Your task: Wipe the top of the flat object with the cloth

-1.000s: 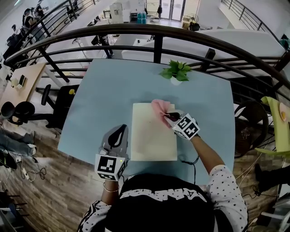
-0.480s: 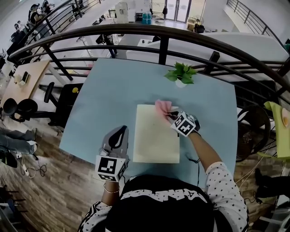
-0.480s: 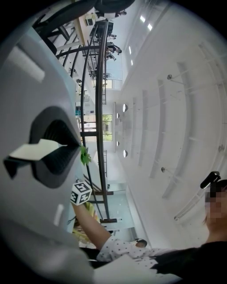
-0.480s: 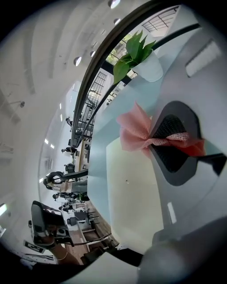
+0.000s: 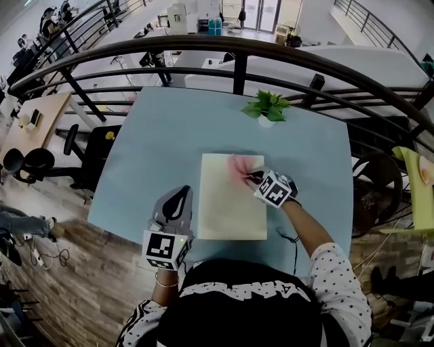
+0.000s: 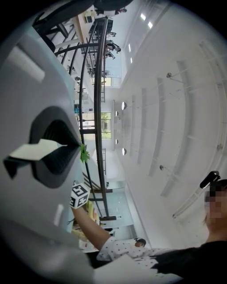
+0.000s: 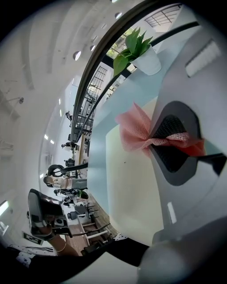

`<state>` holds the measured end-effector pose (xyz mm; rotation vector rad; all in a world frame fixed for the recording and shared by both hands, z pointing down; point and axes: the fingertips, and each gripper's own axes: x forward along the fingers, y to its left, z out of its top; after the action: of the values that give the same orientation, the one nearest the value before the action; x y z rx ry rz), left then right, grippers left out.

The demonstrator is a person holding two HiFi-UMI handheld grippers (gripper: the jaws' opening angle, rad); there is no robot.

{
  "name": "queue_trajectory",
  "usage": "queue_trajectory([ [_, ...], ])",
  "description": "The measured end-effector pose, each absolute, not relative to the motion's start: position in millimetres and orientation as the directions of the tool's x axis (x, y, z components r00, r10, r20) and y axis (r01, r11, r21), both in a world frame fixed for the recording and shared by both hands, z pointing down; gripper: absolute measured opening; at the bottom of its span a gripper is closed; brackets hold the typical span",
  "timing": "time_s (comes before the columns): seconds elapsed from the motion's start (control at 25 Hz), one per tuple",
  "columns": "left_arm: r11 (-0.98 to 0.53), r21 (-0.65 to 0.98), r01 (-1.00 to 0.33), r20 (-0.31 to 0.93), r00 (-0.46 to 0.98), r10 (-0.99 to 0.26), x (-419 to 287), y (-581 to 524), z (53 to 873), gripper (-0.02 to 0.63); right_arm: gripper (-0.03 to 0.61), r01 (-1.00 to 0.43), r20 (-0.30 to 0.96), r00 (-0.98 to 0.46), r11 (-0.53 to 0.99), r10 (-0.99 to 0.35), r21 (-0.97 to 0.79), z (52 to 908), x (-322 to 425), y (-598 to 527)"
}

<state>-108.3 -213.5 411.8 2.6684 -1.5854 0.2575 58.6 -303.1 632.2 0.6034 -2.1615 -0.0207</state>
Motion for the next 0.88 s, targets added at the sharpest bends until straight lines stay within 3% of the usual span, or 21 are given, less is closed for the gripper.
queue_trajectory([
  [0.88, -0.545, -0.058, -0.836, 0.165, 0.530, -0.831, -86.8, -202.2, 415.5, 0.000, 0.018, -0.290, 0.761, -0.559, 0.937, -0.331, 0.195, 632.6, 46.1, -218.4],
])
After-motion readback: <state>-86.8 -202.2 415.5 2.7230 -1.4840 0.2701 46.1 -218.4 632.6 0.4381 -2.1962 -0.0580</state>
